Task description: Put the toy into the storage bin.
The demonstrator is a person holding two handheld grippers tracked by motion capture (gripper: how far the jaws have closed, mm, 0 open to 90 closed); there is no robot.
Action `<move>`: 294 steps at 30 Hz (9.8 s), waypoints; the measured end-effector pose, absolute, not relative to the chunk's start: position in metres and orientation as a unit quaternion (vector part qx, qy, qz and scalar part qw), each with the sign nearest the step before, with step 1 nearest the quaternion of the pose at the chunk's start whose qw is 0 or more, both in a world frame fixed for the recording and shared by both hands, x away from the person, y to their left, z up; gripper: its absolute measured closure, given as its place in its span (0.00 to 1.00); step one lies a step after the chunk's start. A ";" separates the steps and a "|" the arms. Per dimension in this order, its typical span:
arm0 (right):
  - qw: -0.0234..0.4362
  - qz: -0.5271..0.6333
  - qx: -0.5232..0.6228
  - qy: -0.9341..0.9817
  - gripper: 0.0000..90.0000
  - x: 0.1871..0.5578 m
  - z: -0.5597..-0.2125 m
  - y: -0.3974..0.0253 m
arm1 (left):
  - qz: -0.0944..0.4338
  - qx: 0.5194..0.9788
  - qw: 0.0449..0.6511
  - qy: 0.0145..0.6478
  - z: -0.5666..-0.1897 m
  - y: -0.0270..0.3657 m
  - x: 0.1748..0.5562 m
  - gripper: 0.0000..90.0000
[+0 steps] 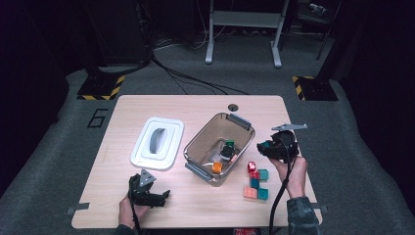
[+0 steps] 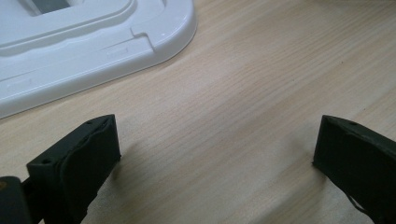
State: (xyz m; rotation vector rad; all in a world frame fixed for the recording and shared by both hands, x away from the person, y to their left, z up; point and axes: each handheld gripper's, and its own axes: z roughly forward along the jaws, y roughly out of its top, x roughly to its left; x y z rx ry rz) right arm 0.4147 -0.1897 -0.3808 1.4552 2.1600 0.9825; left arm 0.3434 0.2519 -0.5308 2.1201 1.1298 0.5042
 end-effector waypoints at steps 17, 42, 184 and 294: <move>0.189 0.352 0.487 0.777 0.65 0.438 -0.356 -0.163 | 0.191 0.813 0.339 0.433 -0.531 0.252 0.344 0.00; 0.157 0.308 0.467 0.814 0.65 0.472 -0.384 -0.121 | 0.190 0.810 0.339 0.439 -0.531 0.252 0.344 0.00; 0.150 0.361 0.541 0.745 0.65 0.414 -0.405 -0.211 | 0.190 0.809 0.341 0.439 -0.532 0.252 0.344 0.01; 0.136 0.348 0.482 0.792 0.14 0.414 -0.386 -0.176 | 0.190 0.809 0.341 0.439 -0.532 0.252 0.344 0.01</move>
